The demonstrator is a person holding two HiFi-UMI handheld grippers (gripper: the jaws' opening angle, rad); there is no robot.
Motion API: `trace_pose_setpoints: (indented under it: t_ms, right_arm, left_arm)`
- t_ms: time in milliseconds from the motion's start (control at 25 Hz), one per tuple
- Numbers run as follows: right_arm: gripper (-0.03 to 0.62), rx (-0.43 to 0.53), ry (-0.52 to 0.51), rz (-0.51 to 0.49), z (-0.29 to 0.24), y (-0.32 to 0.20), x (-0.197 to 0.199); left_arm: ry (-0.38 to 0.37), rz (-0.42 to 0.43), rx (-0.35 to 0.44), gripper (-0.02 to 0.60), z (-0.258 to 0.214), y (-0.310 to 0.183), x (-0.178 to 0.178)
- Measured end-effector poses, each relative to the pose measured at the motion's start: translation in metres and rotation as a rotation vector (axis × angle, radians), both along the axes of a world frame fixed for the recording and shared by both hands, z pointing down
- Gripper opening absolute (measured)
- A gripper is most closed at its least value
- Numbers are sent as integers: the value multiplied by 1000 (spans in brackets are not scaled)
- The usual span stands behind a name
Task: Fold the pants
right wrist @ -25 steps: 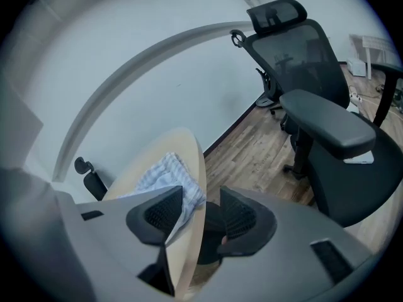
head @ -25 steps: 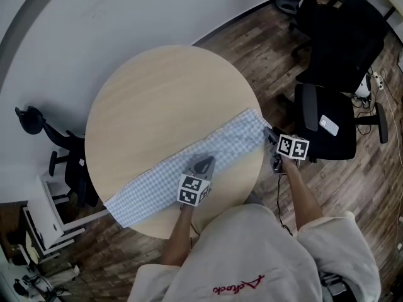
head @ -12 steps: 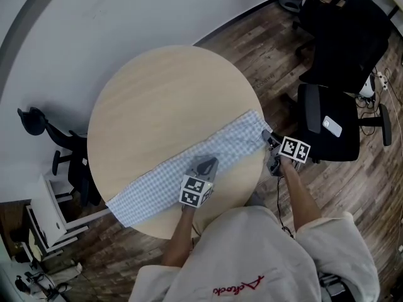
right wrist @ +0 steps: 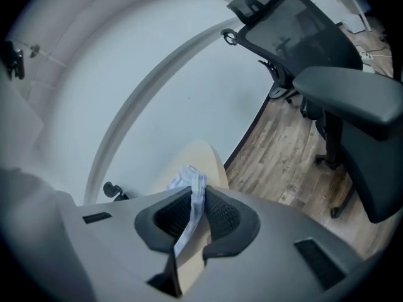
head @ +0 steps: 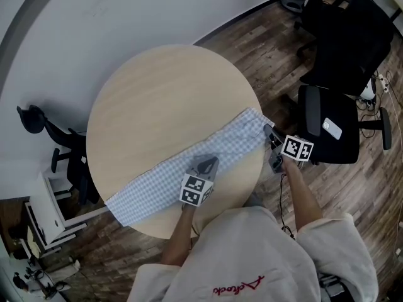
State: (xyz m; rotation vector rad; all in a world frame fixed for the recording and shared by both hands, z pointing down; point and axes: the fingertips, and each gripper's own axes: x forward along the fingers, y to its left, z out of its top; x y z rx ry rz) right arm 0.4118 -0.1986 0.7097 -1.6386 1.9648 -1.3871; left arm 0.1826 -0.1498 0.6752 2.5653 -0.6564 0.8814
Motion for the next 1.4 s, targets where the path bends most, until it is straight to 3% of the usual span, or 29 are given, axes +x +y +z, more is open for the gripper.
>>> trace_pose_setpoints:
  t_ms: [360,680,1040,1240,1400]
  right_arm:
    - [74,90,30,75,-31,-33,59]
    - [74,233,75,-5,-84,-37,21]
    - [74,365,218,-184,-146,-30,-61]
    - [74,417,357,-408,-156,-10,-148]
    - [75,404,485,-618,-128,19,-222]
  left_arm:
    - [-8,-30,-1,37,0,-9,-6]
    - [11,-20,26,38,-10,1,-9]
    - [40,-92,72,38,-27,38,-52]
    - [52,-169,86,37,-32,56,-91]
    - [52,-228,85,38,-33,68,-120]
